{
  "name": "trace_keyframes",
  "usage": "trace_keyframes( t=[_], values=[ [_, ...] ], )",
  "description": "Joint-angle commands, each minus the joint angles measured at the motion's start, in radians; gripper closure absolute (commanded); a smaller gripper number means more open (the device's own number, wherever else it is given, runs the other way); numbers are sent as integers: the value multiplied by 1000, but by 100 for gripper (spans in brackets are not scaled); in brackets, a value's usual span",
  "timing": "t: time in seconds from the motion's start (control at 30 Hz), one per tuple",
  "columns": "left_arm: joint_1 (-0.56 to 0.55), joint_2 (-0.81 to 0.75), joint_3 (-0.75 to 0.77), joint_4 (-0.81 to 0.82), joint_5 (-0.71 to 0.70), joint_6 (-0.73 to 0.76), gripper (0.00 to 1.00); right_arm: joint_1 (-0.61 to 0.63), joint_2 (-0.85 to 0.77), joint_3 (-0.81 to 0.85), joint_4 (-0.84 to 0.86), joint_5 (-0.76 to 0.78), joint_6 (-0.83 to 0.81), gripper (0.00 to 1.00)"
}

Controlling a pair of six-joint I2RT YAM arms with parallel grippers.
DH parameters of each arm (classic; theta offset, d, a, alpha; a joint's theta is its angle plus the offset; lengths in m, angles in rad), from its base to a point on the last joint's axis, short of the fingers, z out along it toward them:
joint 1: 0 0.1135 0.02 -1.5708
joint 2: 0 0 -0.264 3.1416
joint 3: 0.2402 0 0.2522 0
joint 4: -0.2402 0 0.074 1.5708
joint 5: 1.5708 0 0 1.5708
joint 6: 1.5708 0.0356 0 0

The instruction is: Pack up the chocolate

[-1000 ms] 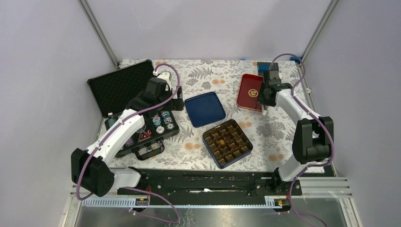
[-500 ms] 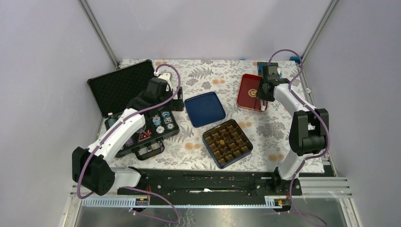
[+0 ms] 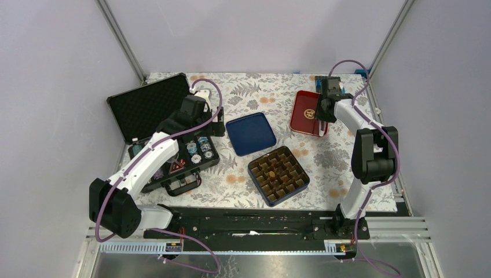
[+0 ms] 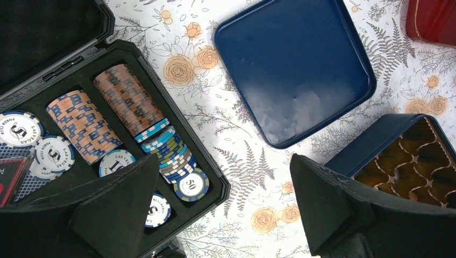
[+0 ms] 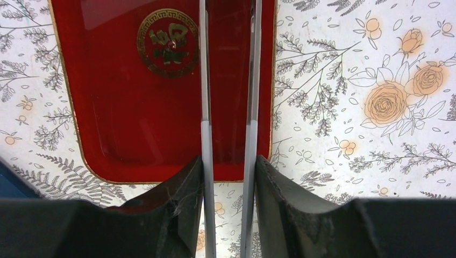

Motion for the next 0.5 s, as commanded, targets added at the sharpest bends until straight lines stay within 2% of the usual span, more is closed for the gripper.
trace_keyframes(
  t=[0.0,0.23,0.47],
  values=[
    [3,6,54,20,-14,12,1,-6,7,65,20,5,-16,59],
    [3,-5,42,20,-19,11,1,-5,-11,67,10,-31,-11,70],
    [3,-14,30,20,-16,3,1,-5,-51,33,9,-58,-5,77]
  ],
)
